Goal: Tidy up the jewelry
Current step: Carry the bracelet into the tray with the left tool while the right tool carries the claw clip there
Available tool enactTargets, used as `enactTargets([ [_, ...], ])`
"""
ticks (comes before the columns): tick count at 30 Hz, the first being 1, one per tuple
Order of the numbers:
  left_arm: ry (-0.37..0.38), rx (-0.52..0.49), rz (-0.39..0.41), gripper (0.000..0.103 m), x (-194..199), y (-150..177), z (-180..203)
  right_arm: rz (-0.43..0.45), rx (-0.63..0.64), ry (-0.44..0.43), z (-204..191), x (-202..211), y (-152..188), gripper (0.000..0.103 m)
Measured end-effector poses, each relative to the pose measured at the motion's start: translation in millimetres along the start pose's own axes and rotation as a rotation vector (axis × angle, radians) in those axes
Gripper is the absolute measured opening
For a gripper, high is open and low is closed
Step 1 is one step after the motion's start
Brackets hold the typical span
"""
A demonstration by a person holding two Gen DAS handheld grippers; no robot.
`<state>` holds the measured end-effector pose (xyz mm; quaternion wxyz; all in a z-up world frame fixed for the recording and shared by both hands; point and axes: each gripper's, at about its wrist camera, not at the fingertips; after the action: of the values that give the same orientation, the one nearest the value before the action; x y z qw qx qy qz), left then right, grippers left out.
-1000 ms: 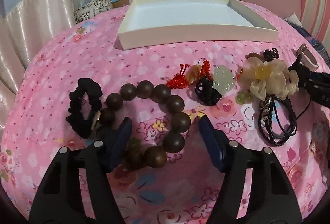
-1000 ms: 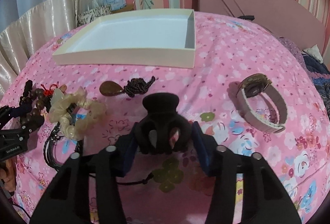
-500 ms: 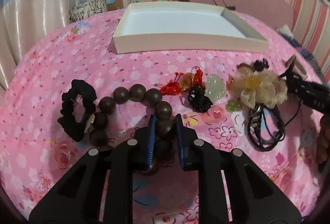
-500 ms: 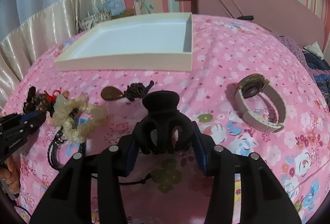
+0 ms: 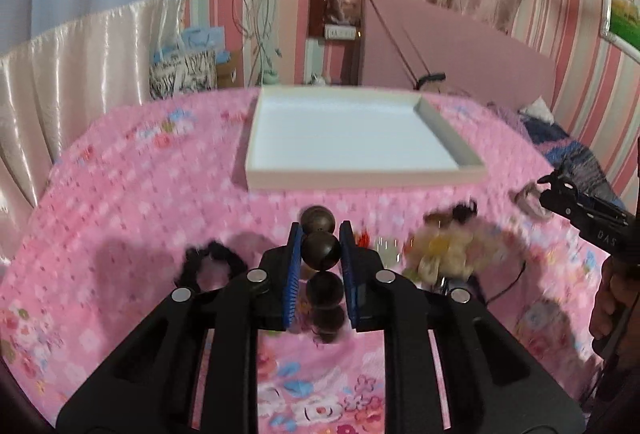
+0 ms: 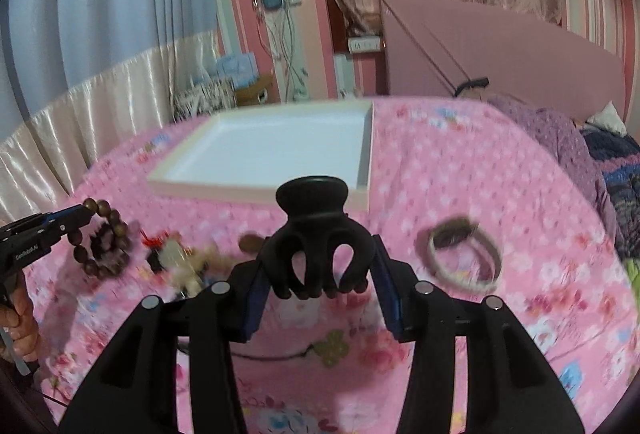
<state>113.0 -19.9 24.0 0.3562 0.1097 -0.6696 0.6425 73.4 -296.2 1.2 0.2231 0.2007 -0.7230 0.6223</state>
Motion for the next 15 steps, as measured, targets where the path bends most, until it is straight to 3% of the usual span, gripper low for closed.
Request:
enactTargets([
  [8,0.011,0.021,0.064,0.017,-0.5,-53.1,-0.3,0.066,0.004,-0.002,-1.6,1.2,-50.5,0.047],
  [15,0.047,0.038,0.09,0.017,-21.5,-95.5,-7.3,0.07,0.005,-0.017,-5.0,-34.3,-84.2,0.047],
])
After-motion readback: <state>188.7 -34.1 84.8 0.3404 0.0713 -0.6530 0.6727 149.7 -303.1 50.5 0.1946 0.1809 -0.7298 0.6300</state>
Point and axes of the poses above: each gripper's, at about its wrist camera, not at the fingertips, and x roughly against the way its jaws point, z to its right, y to its underside
